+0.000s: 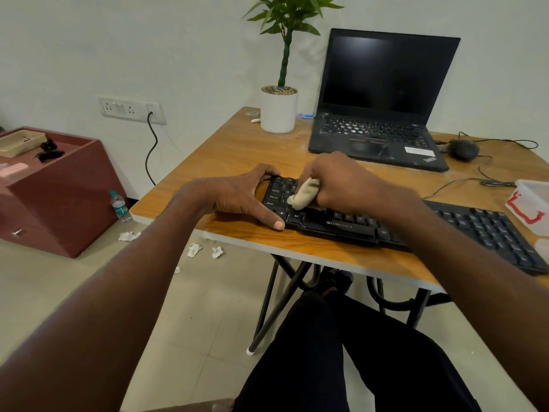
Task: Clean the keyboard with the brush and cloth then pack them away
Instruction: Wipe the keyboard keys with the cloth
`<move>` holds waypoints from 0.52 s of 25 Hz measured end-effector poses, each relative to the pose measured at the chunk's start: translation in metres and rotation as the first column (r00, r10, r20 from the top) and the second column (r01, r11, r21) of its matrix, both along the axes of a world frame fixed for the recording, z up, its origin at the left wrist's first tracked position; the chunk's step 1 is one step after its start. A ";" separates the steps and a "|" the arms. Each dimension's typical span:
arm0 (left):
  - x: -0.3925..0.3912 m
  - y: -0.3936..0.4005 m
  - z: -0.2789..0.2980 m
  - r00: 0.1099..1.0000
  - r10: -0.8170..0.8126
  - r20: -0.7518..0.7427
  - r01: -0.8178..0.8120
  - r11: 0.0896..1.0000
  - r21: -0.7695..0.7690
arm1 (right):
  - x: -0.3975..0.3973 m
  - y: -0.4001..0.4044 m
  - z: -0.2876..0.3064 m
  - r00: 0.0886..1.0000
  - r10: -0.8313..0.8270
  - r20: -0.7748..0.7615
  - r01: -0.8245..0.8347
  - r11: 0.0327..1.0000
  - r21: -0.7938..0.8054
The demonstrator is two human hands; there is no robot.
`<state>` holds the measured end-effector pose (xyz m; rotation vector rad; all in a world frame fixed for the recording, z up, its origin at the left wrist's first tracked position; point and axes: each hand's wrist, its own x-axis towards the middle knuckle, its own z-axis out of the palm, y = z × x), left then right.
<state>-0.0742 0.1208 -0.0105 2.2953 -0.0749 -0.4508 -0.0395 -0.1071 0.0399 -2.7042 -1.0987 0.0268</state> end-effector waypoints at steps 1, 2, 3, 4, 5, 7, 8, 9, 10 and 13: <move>0.000 0.000 0.000 1.000 0.004 -0.003 -0.004 1.000 -0.005 | 0.004 -0.001 0.007 0.999 -0.043 -0.006 0.042 0.997 -0.062; 0.000 0.000 0.000 1.000 0.005 -0.006 -0.005 1.000 -0.007 | 0.008 0.001 0.011 0.997 -0.071 0.008 0.072 0.993 -0.095; 0.000 0.000 0.000 1.000 0.005 -0.006 -0.005 1.000 -0.009 | 0.009 0.005 0.013 0.997 -0.074 0.027 0.076 0.994 -0.082; 0.000 0.001 0.000 1.000 0.006 -0.005 -0.006 1.000 -0.009 | 0.006 0.010 0.011 0.998 -0.057 0.033 0.059 0.997 -0.043; 0.000 0.001 0.000 1.000 0.007 -0.005 -0.007 1.000 -0.007 | 0.003 0.015 0.007 0.999 -0.041 0.013 0.041 0.999 -0.003; -0.001 0.000 0.000 1.000 0.008 -0.003 -0.008 1.000 -0.001 | 0.002 0.013 -0.002 0.998 -0.048 -0.047 0.050 0.998 0.033; -0.001 0.000 0.000 1.000 0.007 -0.003 -0.007 1.000 -0.005 | 0.003 0.008 0.000 0.995 -0.081 -0.059 0.082 0.997 0.016; -0.002 0.000 0.000 1.000 0.006 -0.002 -0.007 1.000 -0.012 | 0.007 0.002 0.004 0.992 -0.115 -0.053 0.114 0.993 -0.025; -0.001 0.001 0.000 1.000 0.003 -0.003 -0.003 1.000 -0.014 | 0.010 -0.004 0.009 0.988 -0.148 -0.041 0.144 0.986 -0.084; -0.001 0.000 0.001 1.000 -0.007 0.002 0.007 1.000 -0.006 | 0.011 -0.008 0.018 0.985 -0.161 0.054 0.167 0.977 -0.132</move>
